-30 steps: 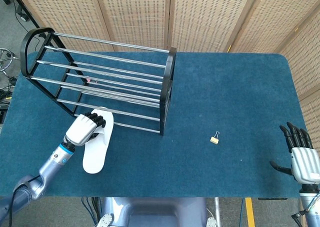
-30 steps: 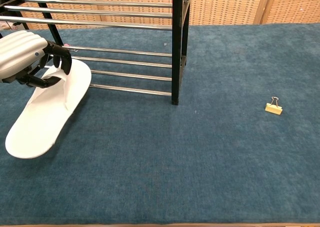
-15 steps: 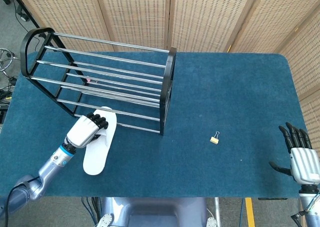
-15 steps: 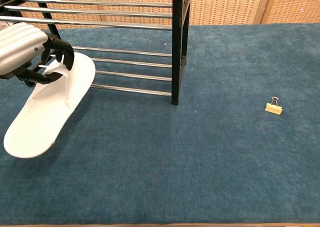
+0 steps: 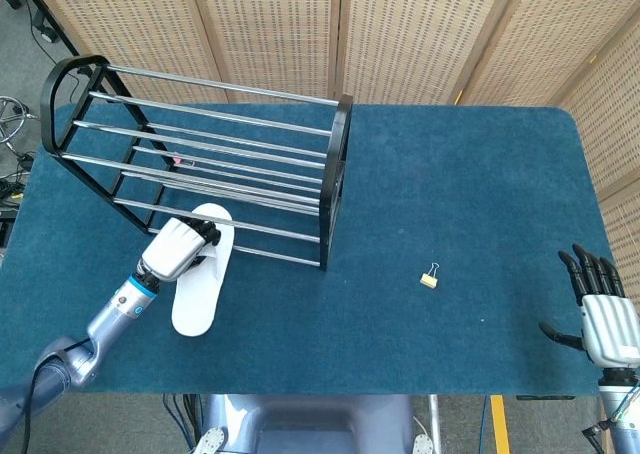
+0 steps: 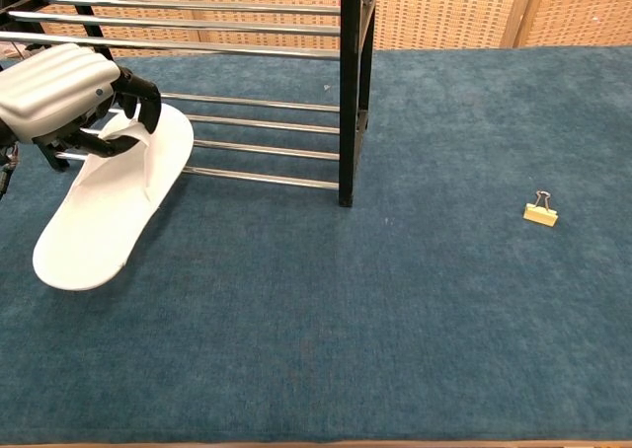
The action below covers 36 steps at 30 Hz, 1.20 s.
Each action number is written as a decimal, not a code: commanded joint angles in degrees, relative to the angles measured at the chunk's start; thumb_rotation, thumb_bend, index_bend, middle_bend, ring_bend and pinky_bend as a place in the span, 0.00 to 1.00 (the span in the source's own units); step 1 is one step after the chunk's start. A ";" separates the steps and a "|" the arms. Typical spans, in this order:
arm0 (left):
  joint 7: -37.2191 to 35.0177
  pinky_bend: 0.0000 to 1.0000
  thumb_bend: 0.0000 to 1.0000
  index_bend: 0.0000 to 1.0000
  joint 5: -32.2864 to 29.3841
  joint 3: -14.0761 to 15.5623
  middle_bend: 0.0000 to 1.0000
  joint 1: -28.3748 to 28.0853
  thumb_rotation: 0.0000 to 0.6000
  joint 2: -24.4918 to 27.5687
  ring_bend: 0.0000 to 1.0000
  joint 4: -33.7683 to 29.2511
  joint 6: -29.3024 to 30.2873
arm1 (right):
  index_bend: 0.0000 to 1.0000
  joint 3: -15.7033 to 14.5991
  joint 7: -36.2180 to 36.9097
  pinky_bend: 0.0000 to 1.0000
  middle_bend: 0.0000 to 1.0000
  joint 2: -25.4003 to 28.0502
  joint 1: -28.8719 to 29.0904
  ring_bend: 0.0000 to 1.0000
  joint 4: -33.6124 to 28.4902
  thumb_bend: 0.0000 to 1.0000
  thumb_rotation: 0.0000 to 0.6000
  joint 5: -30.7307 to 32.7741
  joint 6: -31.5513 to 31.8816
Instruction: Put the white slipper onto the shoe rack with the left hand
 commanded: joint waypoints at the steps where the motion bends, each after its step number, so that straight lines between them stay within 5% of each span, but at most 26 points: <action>1: -0.39 0.61 0.59 0.73 -0.30 0.24 0.57 -0.05 1.00 -0.71 0.50 0.98 -0.46 | 0.00 0.00 0.02 0.00 0.00 0.00 0.01 0.00 0.04 0.00 1.00 0.03 -0.05; 36: -3.75 0.61 0.58 0.73 -3.91 -0.25 0.57 -3.62 1.00 -6.90 0.50 14.10 -5.84 | 0.00 0.18 -0.56 0.00 0.00 -0.60 0.65 0.00 0.98 0.00 1.00 1.89 -2.28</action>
